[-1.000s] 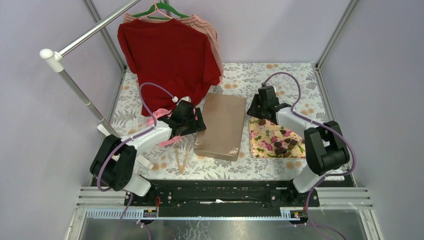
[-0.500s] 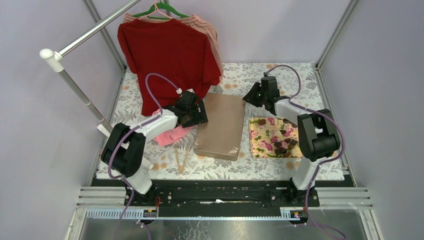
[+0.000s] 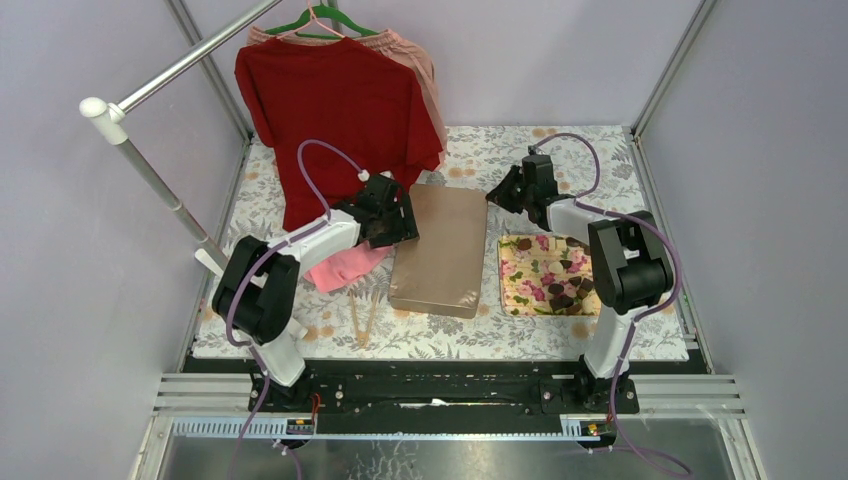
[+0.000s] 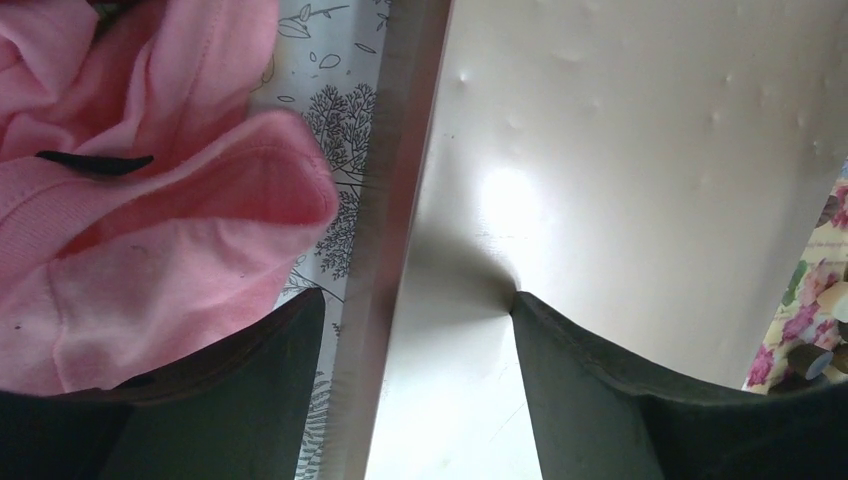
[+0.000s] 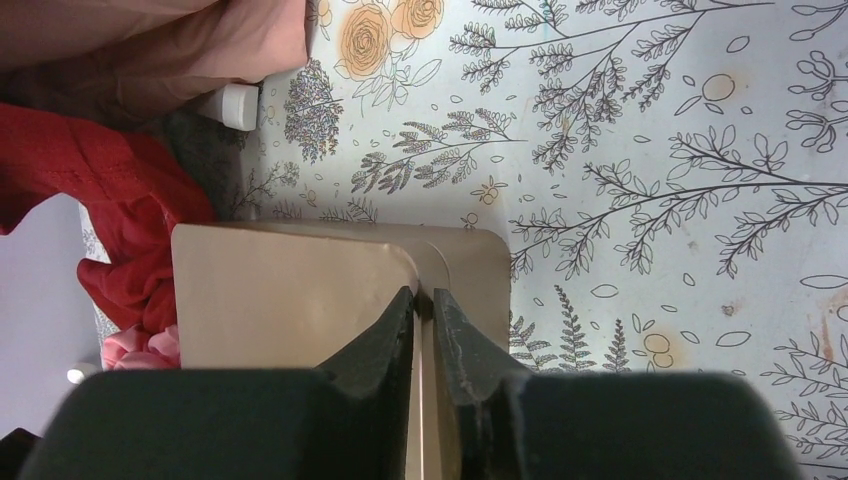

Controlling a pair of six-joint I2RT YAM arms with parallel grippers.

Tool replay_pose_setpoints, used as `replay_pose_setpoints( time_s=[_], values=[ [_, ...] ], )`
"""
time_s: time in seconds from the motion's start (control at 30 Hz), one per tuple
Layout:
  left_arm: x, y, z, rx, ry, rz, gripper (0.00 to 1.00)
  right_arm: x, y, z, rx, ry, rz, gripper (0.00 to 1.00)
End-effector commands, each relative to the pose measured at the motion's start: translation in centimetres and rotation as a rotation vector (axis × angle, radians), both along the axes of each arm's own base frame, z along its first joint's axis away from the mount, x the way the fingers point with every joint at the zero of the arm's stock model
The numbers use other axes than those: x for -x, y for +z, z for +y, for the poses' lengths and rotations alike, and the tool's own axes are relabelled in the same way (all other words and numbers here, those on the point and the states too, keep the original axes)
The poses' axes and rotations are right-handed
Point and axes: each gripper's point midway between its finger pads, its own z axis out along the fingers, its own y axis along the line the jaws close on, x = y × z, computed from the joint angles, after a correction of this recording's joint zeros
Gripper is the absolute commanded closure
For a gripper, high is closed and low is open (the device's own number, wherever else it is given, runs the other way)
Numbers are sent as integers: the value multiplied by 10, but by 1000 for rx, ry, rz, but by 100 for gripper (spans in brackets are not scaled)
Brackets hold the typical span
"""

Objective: Pack the chocolate

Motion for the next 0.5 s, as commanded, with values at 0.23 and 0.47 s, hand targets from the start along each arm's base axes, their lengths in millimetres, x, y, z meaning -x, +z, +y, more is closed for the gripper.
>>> replay_pose_setpoints(
  time_s=[0.23, 0.47],
  values=[
    [42, -21, -18, 60, -75, 107, 27, 33, -2, -7, 72, 49, 63, 80],
    [51, 0, -42, 145, -122, 66, 27, 38, 50, -11, 78, 62, -43, 70]
  ],
)
